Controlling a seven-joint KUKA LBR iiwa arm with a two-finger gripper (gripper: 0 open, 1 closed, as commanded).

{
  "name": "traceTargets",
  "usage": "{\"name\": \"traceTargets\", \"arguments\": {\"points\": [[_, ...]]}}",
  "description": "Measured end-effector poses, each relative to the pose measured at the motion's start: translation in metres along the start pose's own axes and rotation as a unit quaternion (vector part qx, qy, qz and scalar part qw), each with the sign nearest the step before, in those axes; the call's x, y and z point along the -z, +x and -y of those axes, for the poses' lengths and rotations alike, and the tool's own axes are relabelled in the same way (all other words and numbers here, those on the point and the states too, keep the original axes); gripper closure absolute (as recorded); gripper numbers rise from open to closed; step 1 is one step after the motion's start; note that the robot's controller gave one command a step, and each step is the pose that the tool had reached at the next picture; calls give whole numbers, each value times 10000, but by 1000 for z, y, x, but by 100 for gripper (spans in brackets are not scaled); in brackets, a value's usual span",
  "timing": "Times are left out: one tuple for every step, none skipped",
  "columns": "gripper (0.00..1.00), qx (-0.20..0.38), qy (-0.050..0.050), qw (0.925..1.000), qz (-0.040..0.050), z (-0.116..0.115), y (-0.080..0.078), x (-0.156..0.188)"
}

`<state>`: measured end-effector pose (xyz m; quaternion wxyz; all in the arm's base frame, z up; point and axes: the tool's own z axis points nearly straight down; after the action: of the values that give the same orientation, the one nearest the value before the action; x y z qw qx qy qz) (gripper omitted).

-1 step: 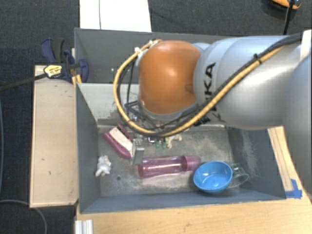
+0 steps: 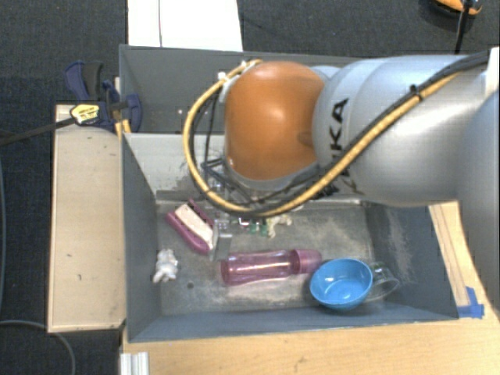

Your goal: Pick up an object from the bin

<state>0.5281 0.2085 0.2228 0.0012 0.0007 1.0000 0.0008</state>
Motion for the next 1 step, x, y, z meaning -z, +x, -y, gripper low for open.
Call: {"name": "traceTargets", "arguments": {"points": [[0, 401, -5, 9992, -6, 33, 18, -7]]}}
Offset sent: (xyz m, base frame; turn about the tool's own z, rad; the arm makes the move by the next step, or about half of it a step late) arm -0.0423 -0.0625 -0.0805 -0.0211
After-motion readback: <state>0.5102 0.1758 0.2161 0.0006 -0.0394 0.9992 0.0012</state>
